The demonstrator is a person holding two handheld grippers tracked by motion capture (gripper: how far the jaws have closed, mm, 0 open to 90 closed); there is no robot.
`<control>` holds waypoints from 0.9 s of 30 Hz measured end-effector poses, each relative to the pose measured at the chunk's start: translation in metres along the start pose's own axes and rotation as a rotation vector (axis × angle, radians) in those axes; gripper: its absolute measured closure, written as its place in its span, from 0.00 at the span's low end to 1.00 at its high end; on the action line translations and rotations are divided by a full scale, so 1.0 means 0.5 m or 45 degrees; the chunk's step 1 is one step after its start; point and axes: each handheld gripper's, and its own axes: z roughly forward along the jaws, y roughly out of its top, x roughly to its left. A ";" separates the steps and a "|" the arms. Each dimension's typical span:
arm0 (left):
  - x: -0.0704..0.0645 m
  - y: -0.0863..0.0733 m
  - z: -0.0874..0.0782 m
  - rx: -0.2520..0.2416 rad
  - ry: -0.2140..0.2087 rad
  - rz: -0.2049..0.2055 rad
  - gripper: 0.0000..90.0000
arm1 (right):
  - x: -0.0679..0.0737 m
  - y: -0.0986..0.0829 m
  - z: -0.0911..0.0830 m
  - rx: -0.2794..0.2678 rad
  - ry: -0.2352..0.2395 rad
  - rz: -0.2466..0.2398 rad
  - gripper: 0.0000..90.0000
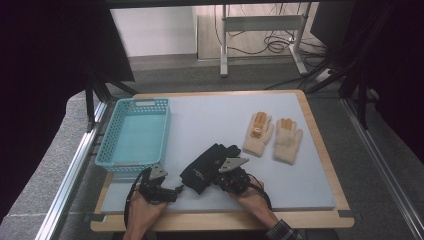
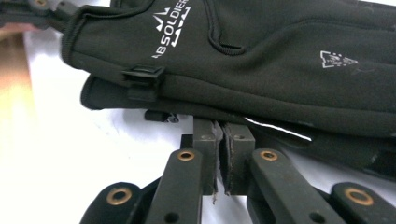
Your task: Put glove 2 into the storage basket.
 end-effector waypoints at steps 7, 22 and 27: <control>-0.002 -0.005 0.000 -0.025 0.004 -0.009 0.06 | -0.020 -0.034 -0.063 -0.028 -0.043 0.033 0.87; -0.002 -0.004 0.000 -0.022 0.003 -0.019 0.06 | -0.128 -0.129 -0.202 -0.085 -0.305 0.193 0.57; -0.002 -0.004 0.000 -0.020 0.003 -0.019 0.06 | -0.152 -0.157 -0.216 -0.053 -0.388 0.188 0.43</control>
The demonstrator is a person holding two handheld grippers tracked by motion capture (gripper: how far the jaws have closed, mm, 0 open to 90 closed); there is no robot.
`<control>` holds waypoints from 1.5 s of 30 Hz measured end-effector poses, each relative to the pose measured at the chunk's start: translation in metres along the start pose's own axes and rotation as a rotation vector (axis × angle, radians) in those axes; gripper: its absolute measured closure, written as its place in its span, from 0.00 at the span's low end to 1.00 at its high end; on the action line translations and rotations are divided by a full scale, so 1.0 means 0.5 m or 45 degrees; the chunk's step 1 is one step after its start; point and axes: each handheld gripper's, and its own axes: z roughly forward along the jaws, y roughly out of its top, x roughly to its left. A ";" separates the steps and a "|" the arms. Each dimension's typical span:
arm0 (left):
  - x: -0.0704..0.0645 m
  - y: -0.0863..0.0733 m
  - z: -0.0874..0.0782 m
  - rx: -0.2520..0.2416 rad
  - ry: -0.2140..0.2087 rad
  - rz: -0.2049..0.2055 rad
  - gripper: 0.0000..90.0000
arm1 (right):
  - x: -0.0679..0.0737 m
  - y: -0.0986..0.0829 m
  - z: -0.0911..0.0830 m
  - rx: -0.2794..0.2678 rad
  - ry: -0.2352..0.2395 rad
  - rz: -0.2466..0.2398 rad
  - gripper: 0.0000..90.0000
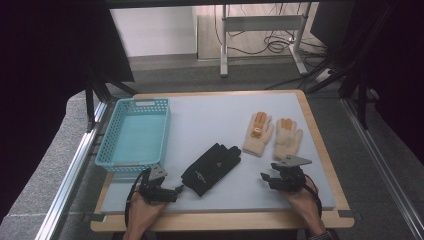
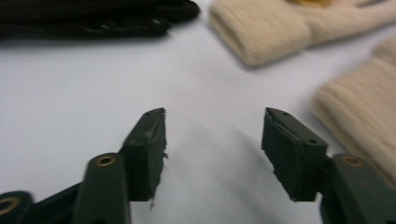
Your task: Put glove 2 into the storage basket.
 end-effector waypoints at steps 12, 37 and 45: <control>0.000 0.002 -0.002 0.007 -0.002 -0.001 0.07 | -0.011 -0.007 0.010 0.052 -0.054 0.031 0.27; -0.069 0.123 -0.055 0.014 -0.122 0.098 0.03 | -0.012 -0.007 0.009 0.054 -0.053 0.030 0.27; -0.083 0.184 0.022 0.091 -0.156 0.100 0.01 | -0.012 -0.007 0.009 0.054 -0.053 0.030 0.27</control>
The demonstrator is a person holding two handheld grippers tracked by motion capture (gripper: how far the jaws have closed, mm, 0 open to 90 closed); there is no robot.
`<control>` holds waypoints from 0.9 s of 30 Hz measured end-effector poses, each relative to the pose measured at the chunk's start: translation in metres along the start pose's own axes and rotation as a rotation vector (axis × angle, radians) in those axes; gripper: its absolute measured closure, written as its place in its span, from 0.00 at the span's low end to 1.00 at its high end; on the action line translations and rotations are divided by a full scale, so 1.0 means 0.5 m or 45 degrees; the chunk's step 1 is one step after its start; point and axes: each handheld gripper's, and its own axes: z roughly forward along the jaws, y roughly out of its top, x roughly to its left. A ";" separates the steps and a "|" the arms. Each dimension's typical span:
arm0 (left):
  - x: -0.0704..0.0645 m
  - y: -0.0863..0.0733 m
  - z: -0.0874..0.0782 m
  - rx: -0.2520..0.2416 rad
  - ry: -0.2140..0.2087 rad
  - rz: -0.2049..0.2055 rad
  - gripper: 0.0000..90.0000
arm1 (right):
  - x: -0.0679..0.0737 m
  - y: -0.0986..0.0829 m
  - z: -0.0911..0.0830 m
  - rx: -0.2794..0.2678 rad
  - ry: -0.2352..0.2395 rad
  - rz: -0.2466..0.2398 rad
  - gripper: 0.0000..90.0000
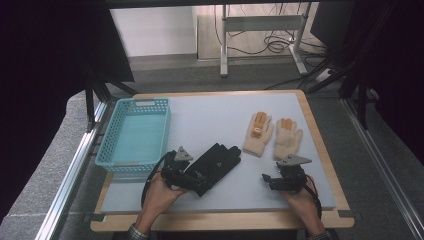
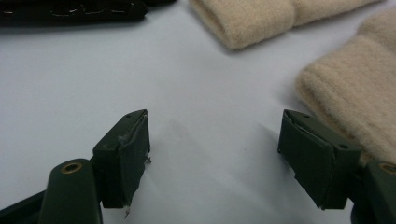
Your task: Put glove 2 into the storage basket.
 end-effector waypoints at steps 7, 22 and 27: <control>0.005 0.039 0.059 0.064 -0.021 -0.004 0.00 | 0.000 0.000 0.000 0.000 0.000 0.001 0.27; -0.025 0.023 0.124 0.229 -0.094 0.084 0.00 | 0.000 0.000 0.000 0.000 0.000 0.000 0.27; -0.037 0.020 0.126 0.241 -0.026 0.129 0.00 | 0.000 0.000 0.000 -0.001 0.000 -0.002 0.27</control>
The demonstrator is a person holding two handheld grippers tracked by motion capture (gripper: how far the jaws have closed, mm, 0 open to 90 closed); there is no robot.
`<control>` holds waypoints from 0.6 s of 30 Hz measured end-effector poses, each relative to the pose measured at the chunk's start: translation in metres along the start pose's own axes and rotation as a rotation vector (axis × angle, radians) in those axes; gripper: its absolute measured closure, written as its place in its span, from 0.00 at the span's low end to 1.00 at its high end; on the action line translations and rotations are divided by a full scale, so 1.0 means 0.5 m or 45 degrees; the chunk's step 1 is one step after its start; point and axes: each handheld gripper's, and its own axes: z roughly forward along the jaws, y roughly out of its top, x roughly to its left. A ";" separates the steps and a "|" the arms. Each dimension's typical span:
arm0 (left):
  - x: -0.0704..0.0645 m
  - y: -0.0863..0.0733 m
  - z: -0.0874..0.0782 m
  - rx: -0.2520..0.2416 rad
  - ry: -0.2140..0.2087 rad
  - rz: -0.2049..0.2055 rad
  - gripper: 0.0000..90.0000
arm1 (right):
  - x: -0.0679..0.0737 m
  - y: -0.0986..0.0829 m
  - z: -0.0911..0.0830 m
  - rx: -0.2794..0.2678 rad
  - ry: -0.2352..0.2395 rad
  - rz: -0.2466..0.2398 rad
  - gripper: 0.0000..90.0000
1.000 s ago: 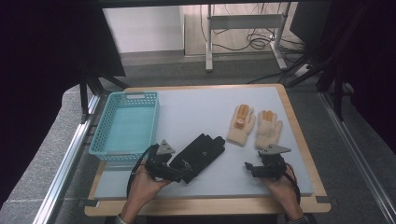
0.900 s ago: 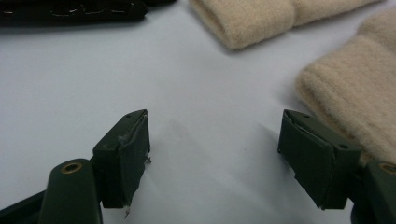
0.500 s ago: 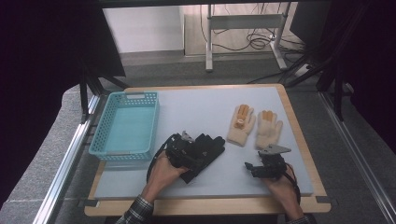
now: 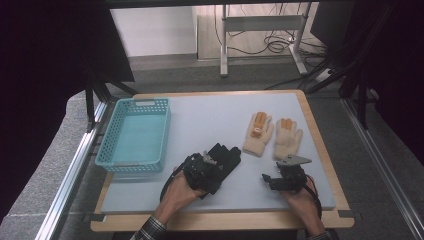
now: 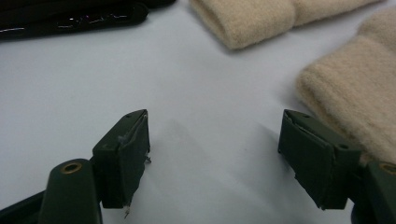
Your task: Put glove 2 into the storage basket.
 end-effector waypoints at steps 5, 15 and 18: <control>0.032 -0.005 -0.004 -0.027 0.033 -0.072 0.03 | 0.000 0.000 0.000 0.002 -0.001 -0.002 0.27; 0.025 -0.005 -0.026 -0.027 0.044 -0.082 0.48 | 0.000 0.000 0.000 0.001 -0.001 0.001 0.27; 0.029 -0.009 -0.030 -0.047 0.028 -0.092 0.58 | 0.000 0.000 0.000 0.001 -0.001 0.001 0.27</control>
